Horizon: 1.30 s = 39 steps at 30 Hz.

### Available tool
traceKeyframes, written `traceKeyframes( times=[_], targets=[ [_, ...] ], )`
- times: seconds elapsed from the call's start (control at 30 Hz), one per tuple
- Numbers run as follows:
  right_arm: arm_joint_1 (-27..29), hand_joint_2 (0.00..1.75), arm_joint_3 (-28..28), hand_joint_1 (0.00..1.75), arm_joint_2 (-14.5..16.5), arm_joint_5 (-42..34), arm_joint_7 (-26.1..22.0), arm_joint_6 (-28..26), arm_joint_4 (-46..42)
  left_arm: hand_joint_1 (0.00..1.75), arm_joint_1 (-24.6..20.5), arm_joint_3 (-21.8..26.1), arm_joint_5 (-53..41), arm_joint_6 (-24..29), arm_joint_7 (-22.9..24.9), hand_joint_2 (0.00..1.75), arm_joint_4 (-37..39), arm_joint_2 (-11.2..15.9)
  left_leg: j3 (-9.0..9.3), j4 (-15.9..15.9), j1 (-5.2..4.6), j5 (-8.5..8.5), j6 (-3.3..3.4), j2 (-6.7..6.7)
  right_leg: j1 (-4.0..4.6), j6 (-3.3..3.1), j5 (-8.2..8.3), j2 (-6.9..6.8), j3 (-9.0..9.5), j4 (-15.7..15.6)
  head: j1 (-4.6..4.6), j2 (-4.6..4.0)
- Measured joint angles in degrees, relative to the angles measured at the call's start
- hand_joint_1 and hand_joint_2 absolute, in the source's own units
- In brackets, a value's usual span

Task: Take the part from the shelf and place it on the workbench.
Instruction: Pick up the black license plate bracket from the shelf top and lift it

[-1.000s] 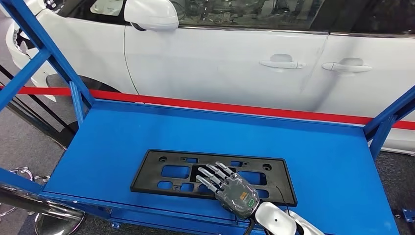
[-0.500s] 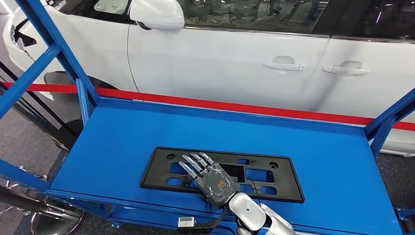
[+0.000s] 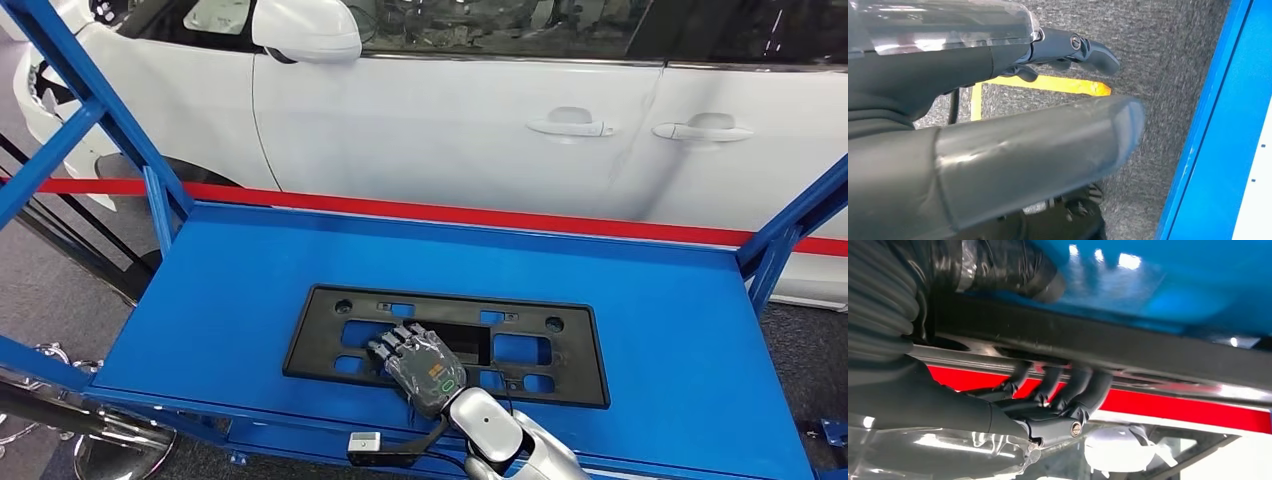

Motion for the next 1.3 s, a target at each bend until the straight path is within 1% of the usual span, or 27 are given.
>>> traceKeyframes(
  times=[0.07,0.1,0.13,0.17,0.2,0.27,0.33,0.37,0.43,0.5,0.57,0.6,0.63,0.67,0.73,0.77,0.8,0.9,0.97,1.0,1.07,1.1,1.13,1.17,1.23,1.27,1.3],
  targets=[
    [0.00,1.75,-0.14,1.60,0.08,0.02,0.07,-0.50,0.68,0.00,0.12,0.00,-0.35,-0.54,-0.46,0.00,0.00,0.08,-3.49,7.73,0.09,-3.23,-0.39,0.00,0.11,-0.10,0.01,-0.09,-0.27,0.18,-0.01,0.00],
    [0.00,1.75,-0.20,1.61,0.09,0.11,0.12,-0.79,0.96,0.00,0.21,0.00,-0.52,-0.73,-0.69,0.00,0.00,0.11,-4.23,9.39,0.12,-3.37,-0.51,0.01,0.15,-0.10,-0.02,-0.11,-0.33,0.31,-0.01,0.00],
    [0.01,1.75,-0.28,1.61,0.10,0.24,0.20,-1.08,1.17,0.00,0.26,-0.01,-0.68,-0.89,-0.90,0.00,0.00,0.13,-3.82,8.66,0.18,-2.32,-0.56,0.02,0.15,-0.07,-0.09,-0.10,-0.33,0.45,-0.02,0.01],
    [0.00,1.75,-0.40,1.63,0.11,0.40,0.30,-1.32,1.33,0.00,0.27,-0.01,-0.82,-1.00,-1.12,0.00,0.00,0.18,-2.28,5.59,0.24,-0.35,-0.54,0.04,0.12,0.01,-0.20,-0.06,-0.27,0.59,-0.02,0.01],
    [0.00,1.75,-0.58,1.65,0.11,0.55,0.43,-1.55,1.45,0.00,0.26,-0.01,-0.97,-1.11,-1.36,0.00,0.00,0.26,-0.15,1.23,0.30,1.68,-0.48,0.05,0.11,0.17,-0.33,-0.03,-0.18,0.73,-0.01,0.01],
    [0.01,1.75,-1.16,1.68,0.12,0.78,0.68,-2.04,1.58,0.00,0.18,-0.01,-1.33,-1.35,-1.90,0.87,0.00,0.41,3.25,-5.69,0.14,3.96,-0.12,0.02,0.29,0.68,-0.55,0.07,-0.14,0.99,0.00,0.00],
    [0.09,1.75,-1.86,1.68,0.10,0.96,0.86,-2.57,1.66,0.00,0.19,-0.01,-1.67,-1.66,-2.52,1.75,0.00,0.52,3.99,-7.26,-0.16,4.04,0.51,-0.06,0.47,1.29,-0.45,0.16,-0.19,0.91,0.01,0.00],
    [0.16,1.75,-2.24,1.68,0.07,1.09,0.97,-2.82,1.68,0.00,0.24,-0.01,-1.80,-1.82,-2.86,1.75,0.00,0.56,3.96,-7.32,-0.08,4.21,0.96,-0.08,0.47,1.59,-0.34,0.20,-0.18,0.80,0.01,0.00],
    [0.38,1.75,-3.06,1.69,-0.01,1.46,1.19,-3.21,1.68,0.00,0.35,-0.01,-2.05,-2.15,-3.53,0.87,0.00,0.59,3.88,-7.58,0.15,4.59,1.78,0.08,0.42,2.16,-1.32,0.23,-0.66,1.97,0.01,0.01],
    [0.74,1.75,-3.96,1.71,-0.13,1.81,1.32,-3.57,1.67,0.00,0.37,-0.01,-2.44,-2.61,-4.56,0.00,0.00,0.59,3.67,-7.71,0.24,4.87,2.43,0.30,0.30,2.62,-5.00,0.21,-3.26,7.77,0.01,0.01],
    [1.27,1.75,-4.78,1.71,-0.31,2.11,1.36,-3.98,1.63,0.00,0.42,-0.01,-2.79,-3.18,-5.80,0.00,0.00,0.59,3.45,-7.67,0.11,4.94,2.68,0.37,0.26,2.89,-8.69,0.19,-6.96,15.79,0.02,0.00],
    [1.58,1.75,-5.15,1.71,-0.40,2.25,1.34,-4.21,1.55,0.00,0.45,0.00,-2.83,-3.45,-6.32,0.00,0.00,0.60,3.42,-7.65,0.04,4.95,2.71,0.35,0.26,2.90,-9.09,0.19,-7.95,17.95,0.01,0.01],
    [1.85,1.75,-5.51,1.71,-0.49,2.36,1.31,-4.43,1.43,0.00,0.48,0.01,-2.83,-3.68,-6.71,0.00,0.00,0.61,3.47,-7.64,-0.01,4.94,2.73,0.29,0.28,2.80,-8.29,0.19,-7.85,17.86,0.02,0.01],
    [2.04,1.75,-5.84,1.71,-0.54,2.43,1.29,-4.58,1.27,0.00,0.49,0.01,-2.82,-3.90,-6.98,0.00,0.00,0.61,3.59,-7.63,-0.09,4.92,2.72,0.20,0.33,2.57,-6.47,0.19,-6.61,15.38,0.01,0.01],
    [2.18,1.75,-6.45,1.72,-0.59,2.49,1.26,-4.68,0.96,0.00,0.47,0.01,-2.81,-4.15,-7.26,0.00,0.00,0.52,3.85,-7.63,-0.27,4.82,2.61,0.01,0.63,1.58,-2.37,0.18,-2.46,6.89,0.01,0.00],
    [2.19,1.75,-6.72,1.73,-0.62,2.52,1.24,-4.71,0.82,0.00,0.44,0.01,-2.81,-4.19,-7.32,0.00,0.00,0.46,3.85,-7.58,-0.35,4.77,2.43,-0.05,0.82,1.10,-1.14,0.13,-0.92,3.45,0.01,0.00],
    [2.24,1.75,-6.95,1.73,-0.66,2.56,1.22,-4.80,0.69,0.00,0.43,0.01,-2.81,-4.09,-7.29,0.00,0.00,0.41,3.78,-7.54,-0.37,4.73,2.21,-0.08,1.02,0.75,-0.64,0.09,-0.11,1.47,0.01,0.01],
    [3.00,1.75,-8.03,1.73,-0.98,2.16,0.63,-6.28,-0.32,0.00,0.45,0.14,-2.75,-3.29,-6.03,0.00,0.00,0.39,3.58,-7.49,-0.33,4.63,1.32,-0.08,0.97,0.45,-0.34,-0.02,-0.01,0.40,0.02,0.01],
    [3.92,1.75,-9.39,1.73,-1.51,-0.44,-1.63,-8.54,-2.22,0.00,0.49,0.34,-2.53,-2.89,-4.80,0.00,0.00,0.39,2.51,-5.12,-0.33,2.77,0.88,-0.06,0.51,0.10,0.08,-0.15,0.11,-0.19,0.01,0.01],
    [4.44,1.75,-10.29,1.73,-1.99,-3.51,-4.19,-10.27,-3.79,0.00,0.52,0.53,-2.17,-3.08,-4.52,0.00,0.00,0.42,1.07,-2.01,-0.23,0.86,0.69,-0.04,0.36,-0.01,0.20,-0.22,0.09,-0.30,0.00,0.01],
    [5.49,1.75,-12.51,1.73,-3.44,-11.79,-11.29,-13.63,-8.15,0.00,0.61,1.20,-1.08,-4.17,-4.94,0.00,0.00,0.44,-2.69,6.15,-0.04,-2.90,0.24,-0.02,0.37,-0.16,0.16,-0.24,-0.16,-0.10,-0.01,0.01],
    [6.09,1.75,-13.90,1.73,-4.25,-16.11,-15.36,-14.79,-10.81,0.00,0.67,1.67,-0.41,-4.83,-5.65,0.00,0.00,0.45,-4.06,9.13,0.10,-3.74,0.01,-0.02,0.38,-0.16,0.07,-0.24,-0.21,0.05,-0.01,0.00],
    [6.77,1.75,-15.32,1.73,-4.96,-19.61,-18.80,-15.27,-13.44,0.00,0.71,2.17,0.17,-5.28,-6.56,0.00,0.00,0.45,-4.34,9.80,0.25,-3.30,-0.18,-0.01,0.35,-0.12,-0.06,-0.22,-0.18,0.21,-0.01,0.00],
    [7.63,1.75,-16.80,1.73,-5.54,-22.60,-21.93,-15.37,-16.20,0.00,0.70,2.70,0.78,-5.52,-7.67,0.00,0.00,0.46,-3.42,7.95,0.42,-1.73,-0.33,0.00,0.28,0.03,-0.25,-0.18,-0.08,0.40,-0.01,0.00],
    [9.69,1.75,-19.49,1.73,-6.52,-27.93,-27.26,-15.24,-22.21,0.00,0.55,3.89,1.89,-5.81,-10.35,0.00,0.00,0.47,0.61,-0.14,0.69,2.25,-0.52,0.02,0.12,0.56,-0.70,-0.09,0.23,0.79,0.00,0.00],
    [10.66,1.75,-20.48,1.73,-6.96,-30.15,-29.37,-15.05,-25.32,0.00,0.45,4.49,2.31,-5.97,-11.72,0.00,0.00,0.47,2.35,-3.74,0.64,3.45,-0.38,-0.03,0.11,0.89,-0.88,-0.01,0.28,0.96,0.00,0.01],
    [11.49,1.75,-21.19,1.73,-7.31,-31.78,-30.91,-14.83,-28.11,0.00,0.33,5.00,2.55,-6.12,-12.87,0.00,0.00,0.47,3.40,-5.95,0.51,3.95,-0.10,-0.08,0.14,1.25,-0.93,0.06,0.27,1.01,0.01,0.01]
  ],
)
